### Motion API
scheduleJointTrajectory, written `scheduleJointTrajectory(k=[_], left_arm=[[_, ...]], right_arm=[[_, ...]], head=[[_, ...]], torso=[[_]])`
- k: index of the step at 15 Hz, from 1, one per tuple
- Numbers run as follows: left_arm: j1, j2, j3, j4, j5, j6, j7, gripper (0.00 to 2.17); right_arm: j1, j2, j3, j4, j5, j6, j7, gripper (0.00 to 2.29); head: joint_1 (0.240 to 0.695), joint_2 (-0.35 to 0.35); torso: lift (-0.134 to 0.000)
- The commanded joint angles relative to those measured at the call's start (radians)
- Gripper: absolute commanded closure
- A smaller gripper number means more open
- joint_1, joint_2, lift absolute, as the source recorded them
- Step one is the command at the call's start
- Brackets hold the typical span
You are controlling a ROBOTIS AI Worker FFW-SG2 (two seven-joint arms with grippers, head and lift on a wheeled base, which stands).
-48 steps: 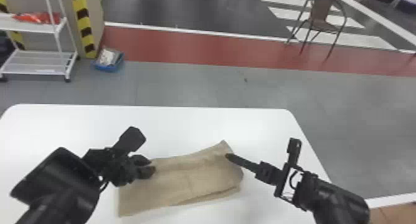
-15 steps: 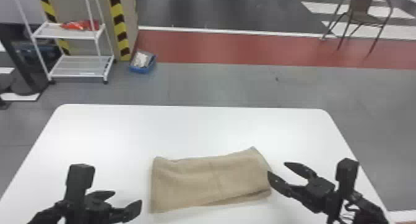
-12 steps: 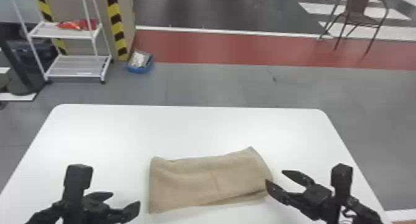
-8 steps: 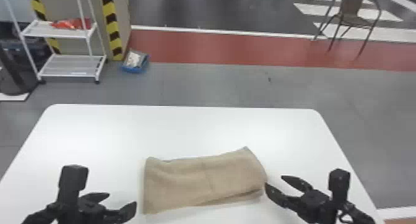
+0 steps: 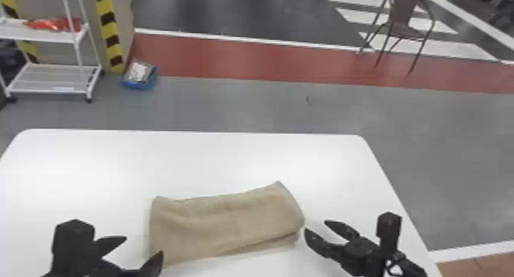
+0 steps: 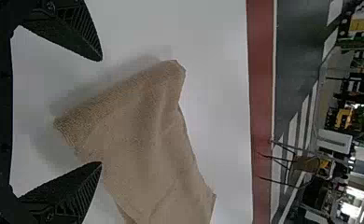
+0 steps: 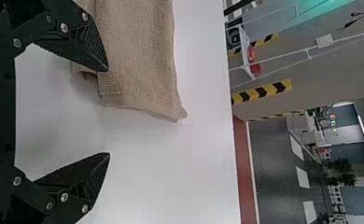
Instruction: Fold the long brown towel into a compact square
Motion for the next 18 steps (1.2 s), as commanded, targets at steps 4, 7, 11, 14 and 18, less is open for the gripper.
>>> scheduleJointTrajectory(k=[4,7,11,14,18], left_arm=[[-0.027,-0.008,-0.147,0.003,-0.111,-0.146,0.147,0.16],[-0.068,-0.014,-0.221,0.058,-0.168,-0.152,0.173,0.23],[-0.068,-0.015,-0.242,0.085,-0.186,-0.161,0.173,0.23],[-0.067,-0.008,-0.229,0.083,-0.186,-0.161,0.171,0.23],[-0.047,0.002,-0.216,0.069,-0.182,-0.17,0.17,0.23]], right_arm=[[0.008,0.001,-0.02,0.0,-0.02,0.007,0.002,0.28],[0.014,-0.001,-0.032,0.002,-0.039,-0.002,0.008,0.28],[0.005,-0.013,-0.061,0.034,-0.102,0.031,-0.001,0.29],[-0.008,0.001,-0.044,0.034,-0.105,0.074,-0.003,0.29],[-0.02,0.058,-0.027,-0.021,-0.125,0.172,-0.004,0.29]], head=[[0.695,-0.267],[0.695,-0.316],[0.695,-0.35],[0.695,-0.35],[0.695,-0.343]], torso=[[0.0],[0.0],[0.0],[0.0],[0.0]])
